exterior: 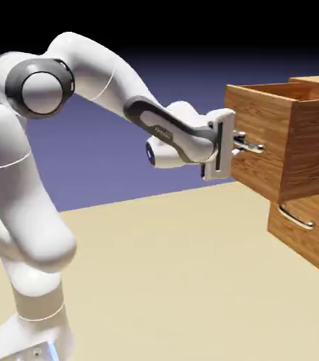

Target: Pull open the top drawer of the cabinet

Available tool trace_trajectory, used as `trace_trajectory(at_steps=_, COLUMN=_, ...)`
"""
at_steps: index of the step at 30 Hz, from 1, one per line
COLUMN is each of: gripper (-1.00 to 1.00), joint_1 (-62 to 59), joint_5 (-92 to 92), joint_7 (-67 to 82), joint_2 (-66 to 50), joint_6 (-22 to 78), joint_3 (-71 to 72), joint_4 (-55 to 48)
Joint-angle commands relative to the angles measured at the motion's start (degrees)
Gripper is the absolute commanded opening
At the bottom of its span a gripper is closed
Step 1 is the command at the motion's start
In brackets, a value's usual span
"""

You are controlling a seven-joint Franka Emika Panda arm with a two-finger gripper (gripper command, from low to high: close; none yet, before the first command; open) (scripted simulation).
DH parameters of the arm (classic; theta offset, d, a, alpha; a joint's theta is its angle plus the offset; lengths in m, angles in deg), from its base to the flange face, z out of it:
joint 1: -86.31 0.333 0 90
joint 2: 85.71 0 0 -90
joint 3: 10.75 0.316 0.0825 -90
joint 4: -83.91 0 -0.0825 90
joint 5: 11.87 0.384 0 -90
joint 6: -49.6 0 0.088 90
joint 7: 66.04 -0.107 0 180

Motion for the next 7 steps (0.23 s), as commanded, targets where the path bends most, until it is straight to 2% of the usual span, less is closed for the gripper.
trace_trajectory(at_steps=1, gripper=-1.0, joint_1=-0.17, joint_5=0.58, joint_7=0.85, joint_2=-2.07, joint_6=0.33, joint_3=0.46, joint_4=2.09)
trace_trajectory(at_steps=3, gripper=-1.0, joint_1=-0.55, joint_5=1.61, joint_7=2.25, joint_2=-5.45, joint_6=0.64, joint_3=1.28, joint_4=5.36)
trace_trajectory(at_steps=4, gripper=1.0, joint_1=-0.55, joint_5=1.61, joint_7=2.25, joint_2=-5.45, joint_6=0.64, joint_3=1.28, joint_4=5.36)
trace_trajectory(at_steps=7, gripper=1.0, joint_1=-0.1, joint_5=3.17, joint_7=4.49, joint_2=-9.6, joint_6=0.89, joint_3=1.36, joint_4=9.01)
